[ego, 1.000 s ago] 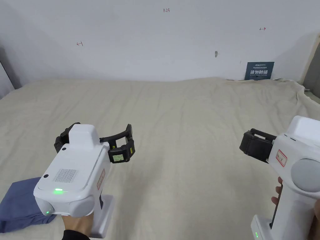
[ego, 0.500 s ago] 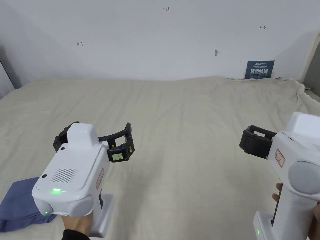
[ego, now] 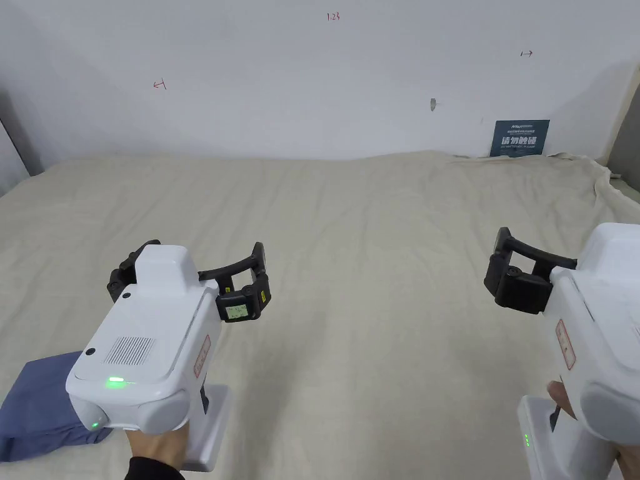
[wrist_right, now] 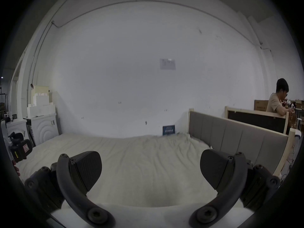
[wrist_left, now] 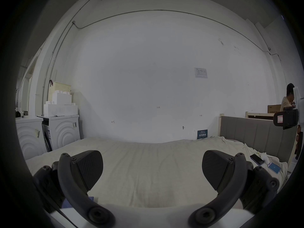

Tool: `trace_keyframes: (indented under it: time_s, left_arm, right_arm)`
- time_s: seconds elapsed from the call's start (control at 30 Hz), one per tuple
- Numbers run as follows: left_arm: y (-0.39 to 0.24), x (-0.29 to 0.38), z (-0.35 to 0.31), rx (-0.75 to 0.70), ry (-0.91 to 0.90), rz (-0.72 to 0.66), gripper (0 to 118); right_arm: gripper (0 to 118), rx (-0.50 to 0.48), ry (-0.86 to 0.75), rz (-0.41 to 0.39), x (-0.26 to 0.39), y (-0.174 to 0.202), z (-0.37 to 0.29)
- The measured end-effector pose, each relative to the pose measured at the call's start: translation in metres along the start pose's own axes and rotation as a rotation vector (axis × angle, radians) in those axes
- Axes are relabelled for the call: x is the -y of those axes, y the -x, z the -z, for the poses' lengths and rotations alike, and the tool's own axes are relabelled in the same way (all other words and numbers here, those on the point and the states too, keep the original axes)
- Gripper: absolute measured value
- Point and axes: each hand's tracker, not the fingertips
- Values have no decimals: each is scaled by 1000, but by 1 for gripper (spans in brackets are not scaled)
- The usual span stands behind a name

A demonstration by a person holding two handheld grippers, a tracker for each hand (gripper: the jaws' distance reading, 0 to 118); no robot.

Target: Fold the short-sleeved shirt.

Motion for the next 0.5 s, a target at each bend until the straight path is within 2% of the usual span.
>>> trace_keyframes:
  time_s: [0.5]
  left_arm:
    - [-2, 0, 0, -4, -13, 10, 118]
  right_arm:
    - [118, -1, -57, -72, 4, 2, -3]
